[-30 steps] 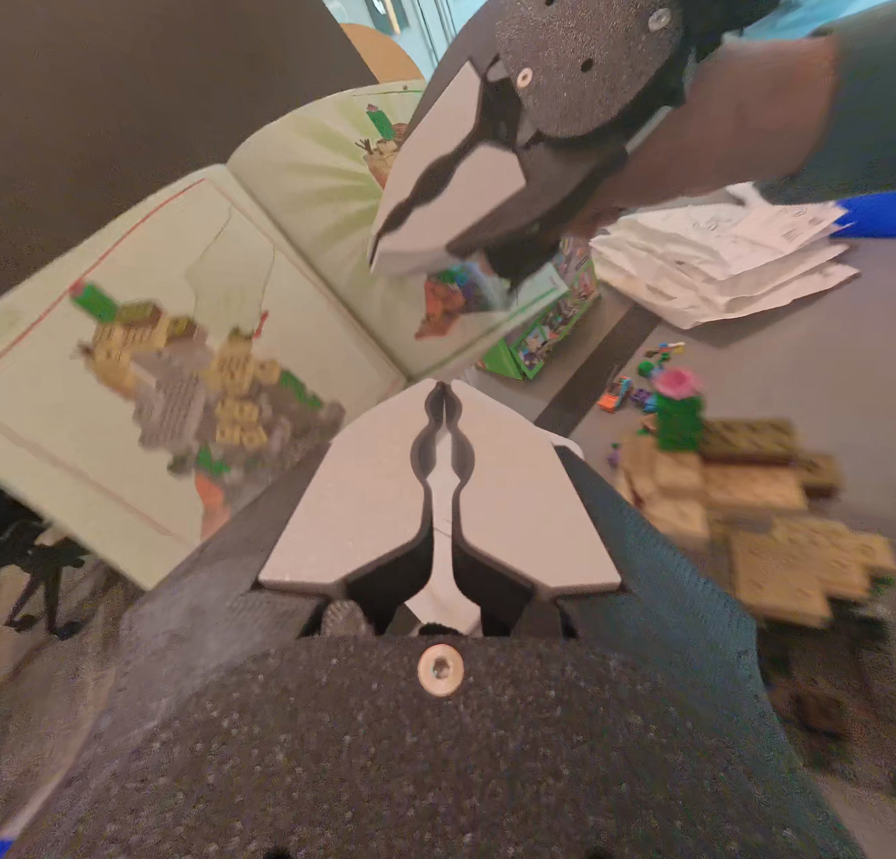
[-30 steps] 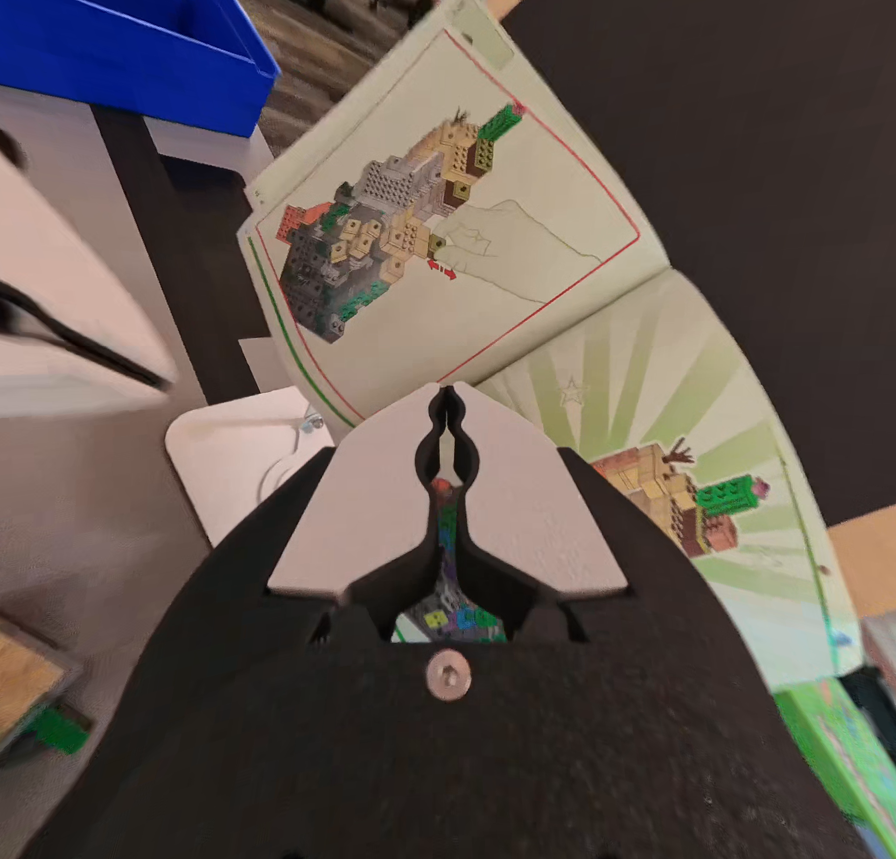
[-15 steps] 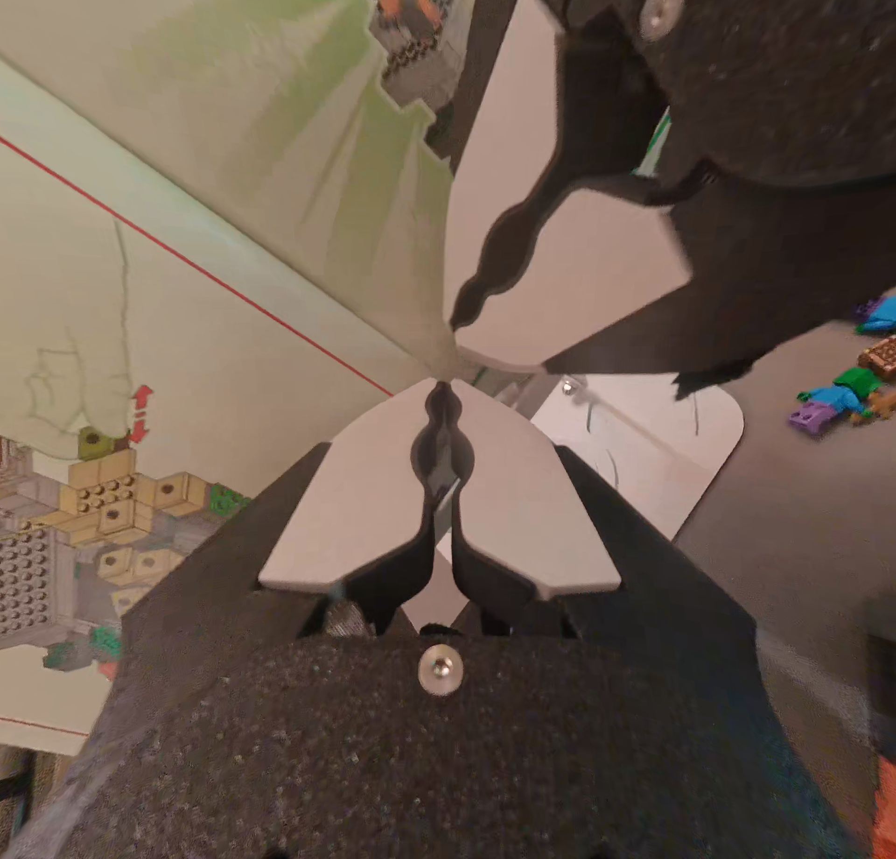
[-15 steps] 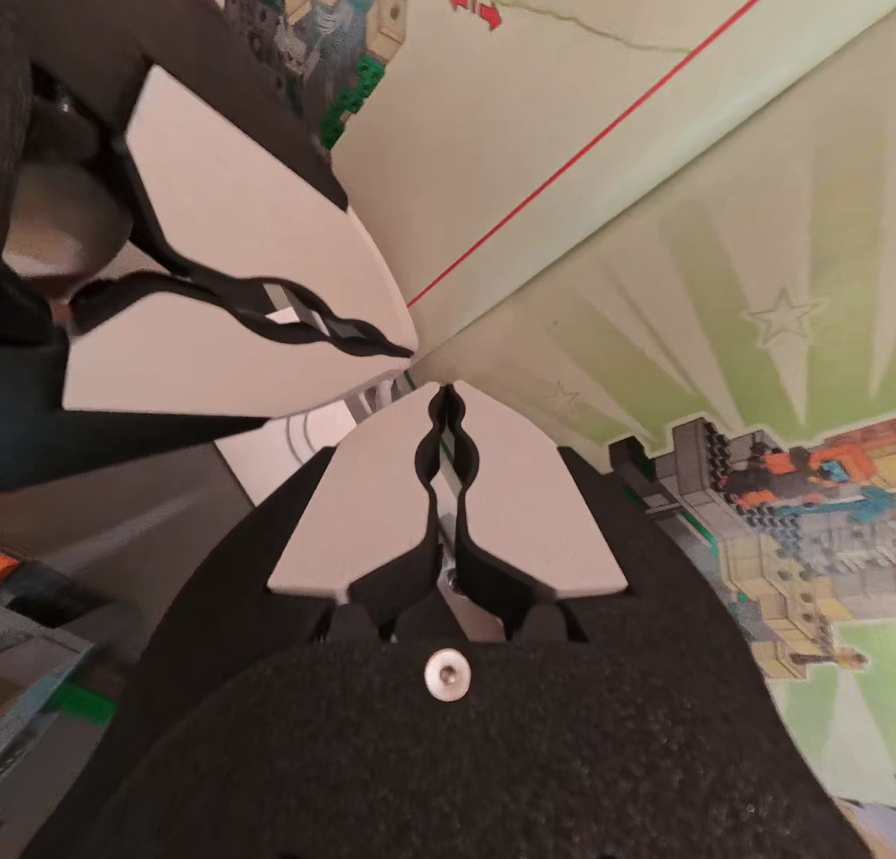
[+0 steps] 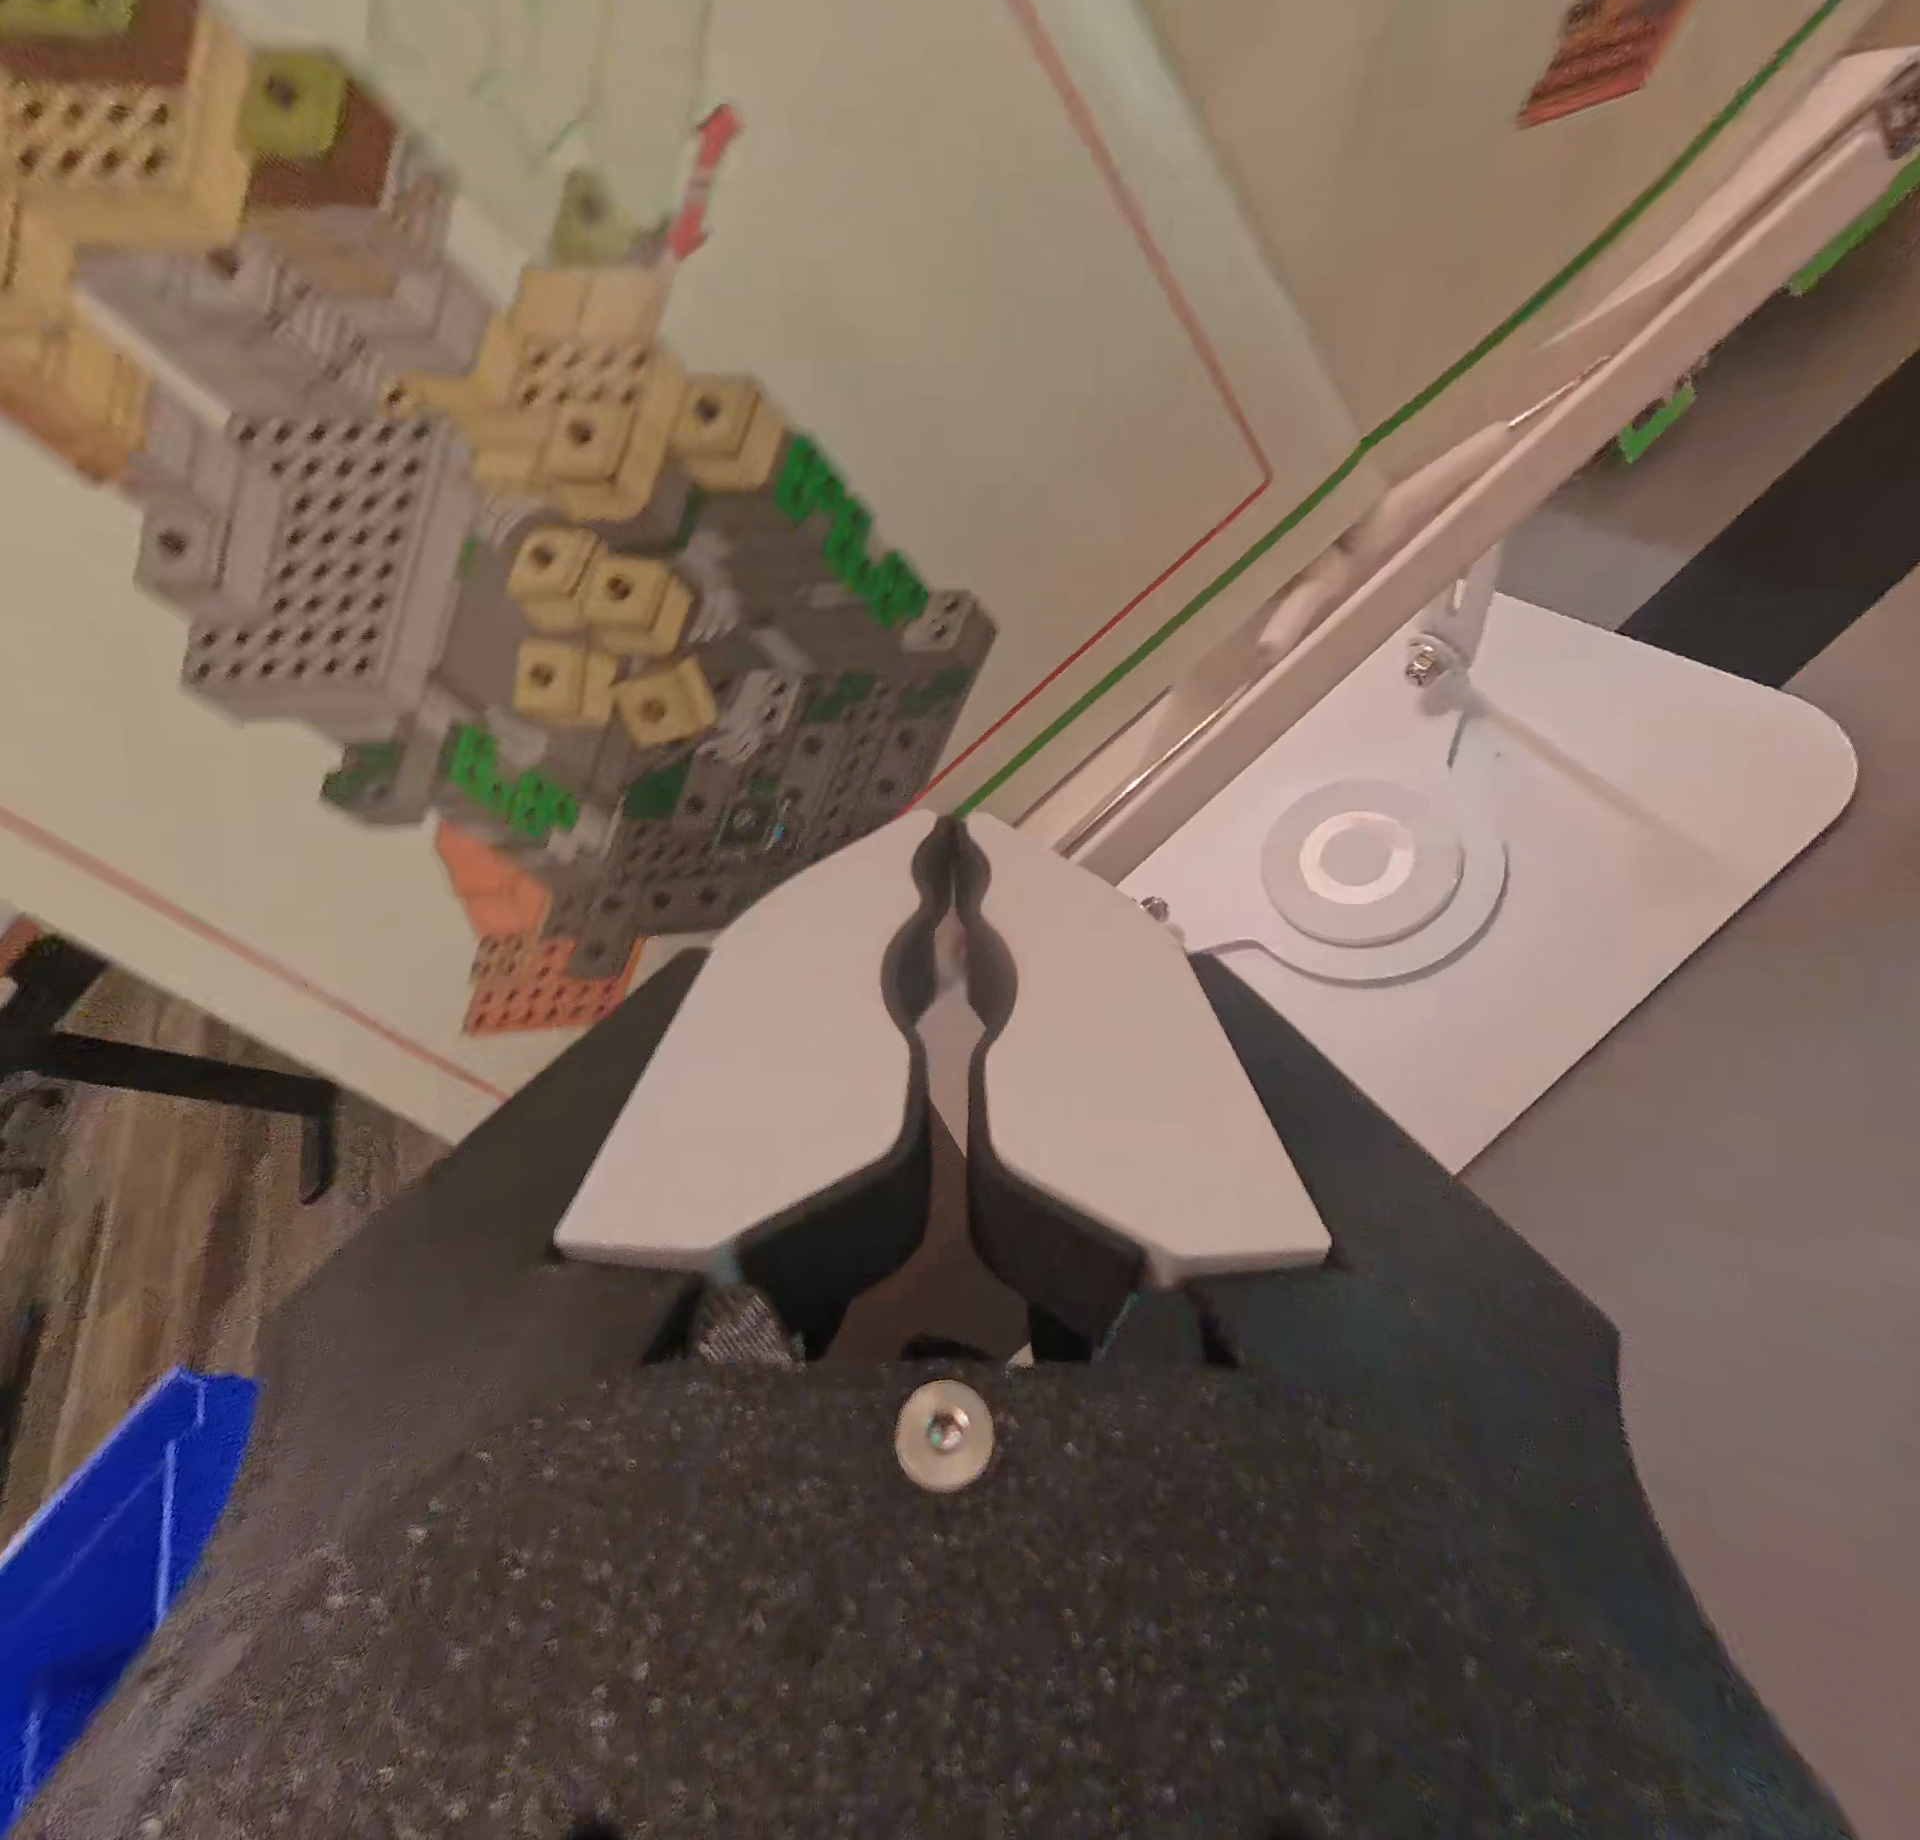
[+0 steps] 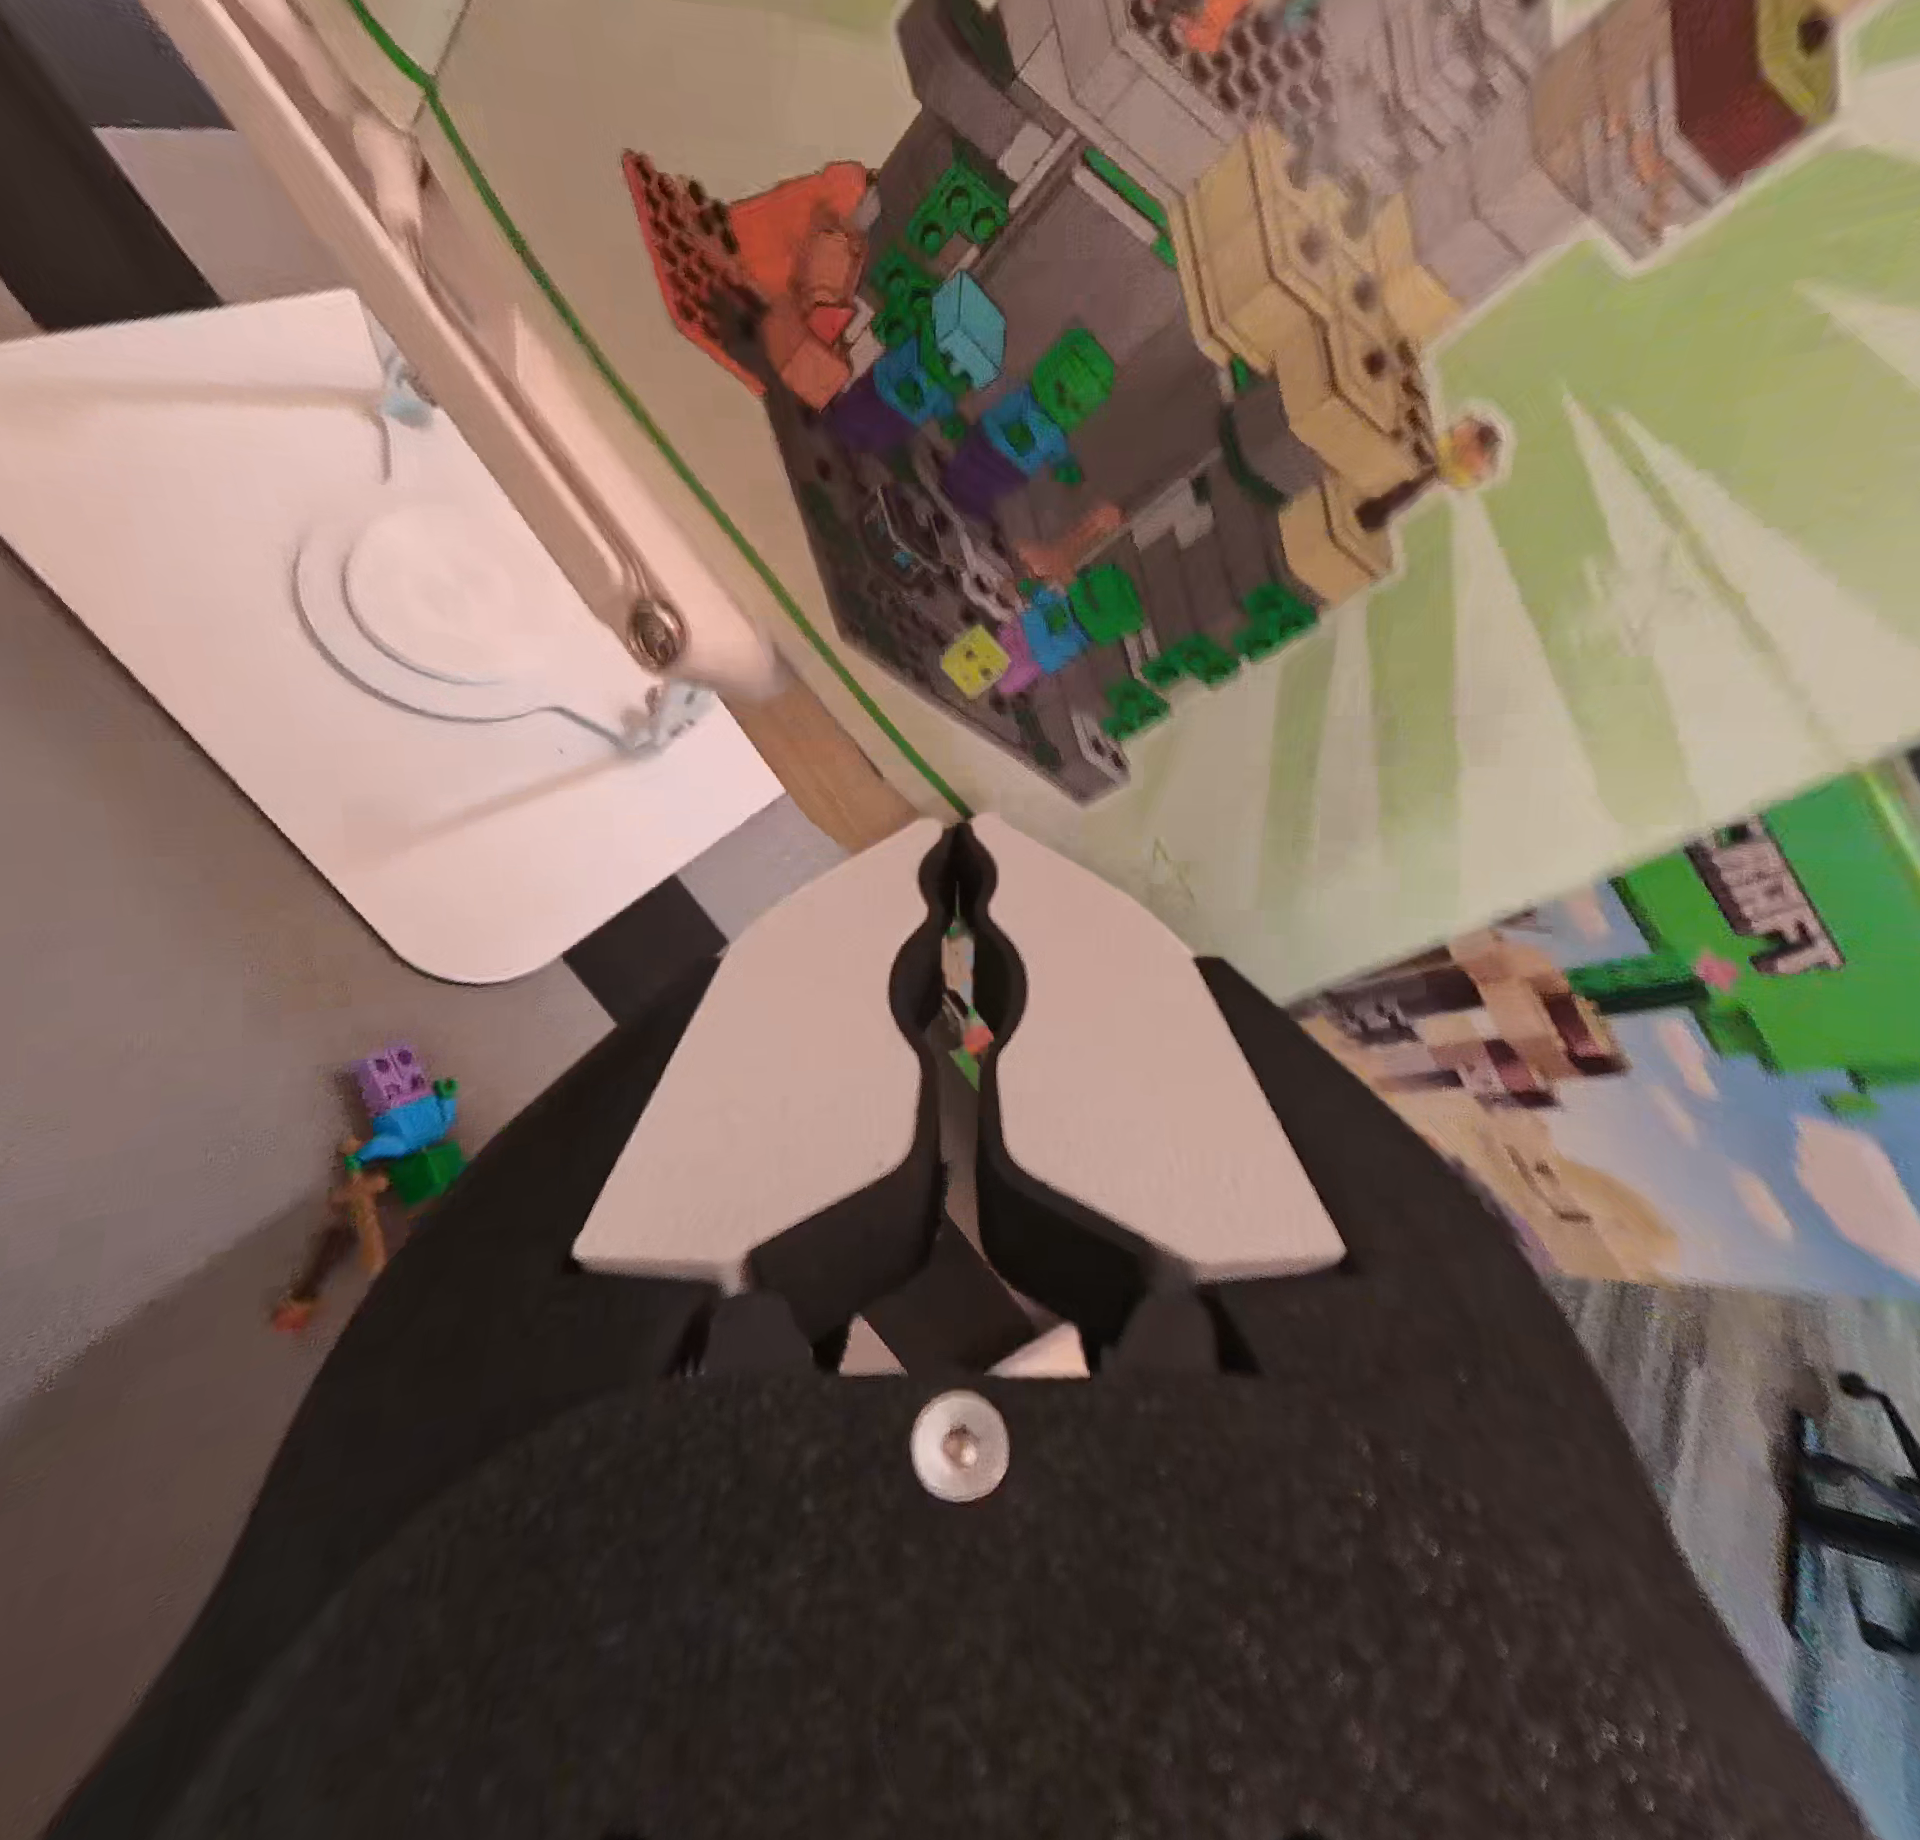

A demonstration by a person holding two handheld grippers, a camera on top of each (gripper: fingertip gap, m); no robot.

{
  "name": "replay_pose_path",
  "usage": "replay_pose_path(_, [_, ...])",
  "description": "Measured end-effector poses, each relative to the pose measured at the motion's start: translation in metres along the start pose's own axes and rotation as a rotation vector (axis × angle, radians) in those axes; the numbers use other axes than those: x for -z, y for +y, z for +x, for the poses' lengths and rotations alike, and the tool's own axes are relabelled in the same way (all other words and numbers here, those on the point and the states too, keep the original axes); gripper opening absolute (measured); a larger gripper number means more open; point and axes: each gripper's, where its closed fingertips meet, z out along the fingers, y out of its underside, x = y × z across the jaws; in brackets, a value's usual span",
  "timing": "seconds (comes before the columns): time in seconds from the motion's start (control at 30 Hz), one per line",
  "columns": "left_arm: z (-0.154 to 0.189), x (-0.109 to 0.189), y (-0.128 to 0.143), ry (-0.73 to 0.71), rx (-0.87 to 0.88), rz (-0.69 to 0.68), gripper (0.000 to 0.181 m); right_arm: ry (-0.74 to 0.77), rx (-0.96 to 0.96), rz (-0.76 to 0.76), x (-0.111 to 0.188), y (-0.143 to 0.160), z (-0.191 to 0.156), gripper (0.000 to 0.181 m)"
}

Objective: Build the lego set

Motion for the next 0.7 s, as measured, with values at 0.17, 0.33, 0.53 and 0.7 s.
replay_pose_path(0.17, [-0.009, 0.004, 0.008, -0.016, 0.083, 0.014, 0.0, 0.022, -0.056, 0.025, 0.006, 0.015, 0.007, 0.0])
replay_pose_path(0.33, [-0.009, 0.017, 0.003, -0.067, 0.07, 0.054, 0.0, 0.008, -0.147, 0.159, 0.03, -0.001, -0.004, 0.0])
replay_pose_path(0.53, [0.005, 0.06, -0.003, -0.063, 0.149, 0.18, 0.0, 0.056, -0.222, 0.34, 0.084, -0.009, -0.027, 0.0])
replay_pose_path(0.7, [0.042, 0.097, -0.002, -0.001, 0.222, 0.279, 0.0, 0.08, -0.258, 0.441, 0.118, -0.006, -0.057, 0.0])
